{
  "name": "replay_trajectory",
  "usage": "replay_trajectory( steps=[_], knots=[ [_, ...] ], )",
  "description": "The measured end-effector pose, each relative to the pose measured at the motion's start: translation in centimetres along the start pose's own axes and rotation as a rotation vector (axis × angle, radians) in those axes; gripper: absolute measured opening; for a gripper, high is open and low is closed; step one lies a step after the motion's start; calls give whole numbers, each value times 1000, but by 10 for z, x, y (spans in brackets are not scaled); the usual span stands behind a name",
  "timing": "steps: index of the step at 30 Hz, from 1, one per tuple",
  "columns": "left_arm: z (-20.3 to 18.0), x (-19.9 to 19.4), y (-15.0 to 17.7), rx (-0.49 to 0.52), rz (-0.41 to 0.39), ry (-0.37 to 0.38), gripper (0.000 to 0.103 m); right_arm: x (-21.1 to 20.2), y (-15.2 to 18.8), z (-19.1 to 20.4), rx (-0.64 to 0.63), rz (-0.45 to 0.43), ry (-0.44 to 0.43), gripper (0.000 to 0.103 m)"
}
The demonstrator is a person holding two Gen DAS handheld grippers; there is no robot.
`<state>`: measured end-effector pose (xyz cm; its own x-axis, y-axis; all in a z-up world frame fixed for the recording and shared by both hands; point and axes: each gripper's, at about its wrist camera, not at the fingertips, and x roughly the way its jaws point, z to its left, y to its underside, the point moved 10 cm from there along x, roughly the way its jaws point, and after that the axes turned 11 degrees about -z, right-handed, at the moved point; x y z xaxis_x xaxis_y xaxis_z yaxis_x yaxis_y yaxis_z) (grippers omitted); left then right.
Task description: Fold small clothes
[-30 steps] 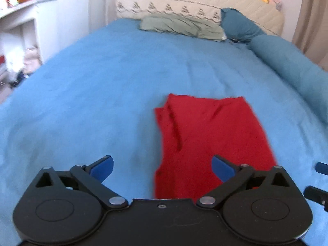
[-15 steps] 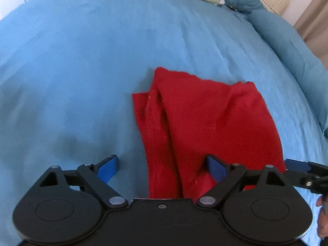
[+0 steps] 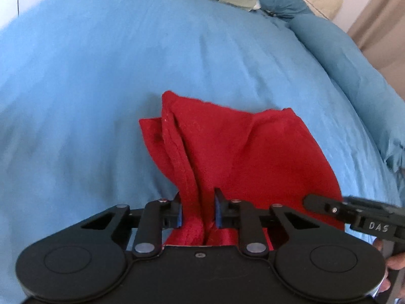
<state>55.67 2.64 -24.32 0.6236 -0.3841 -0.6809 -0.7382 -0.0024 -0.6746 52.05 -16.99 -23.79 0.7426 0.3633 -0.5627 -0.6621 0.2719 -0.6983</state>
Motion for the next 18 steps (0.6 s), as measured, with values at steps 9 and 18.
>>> replay_trajectory(
  steps=[9,18],
  knots=[
    [-80,-74,18,94,-62,39,23,-93,-20,18,-53,-62,-7,41],
    [-135,-87,104,60,-25,92,23,-183,45,-25,-27,-46,39,41]
  ],
)
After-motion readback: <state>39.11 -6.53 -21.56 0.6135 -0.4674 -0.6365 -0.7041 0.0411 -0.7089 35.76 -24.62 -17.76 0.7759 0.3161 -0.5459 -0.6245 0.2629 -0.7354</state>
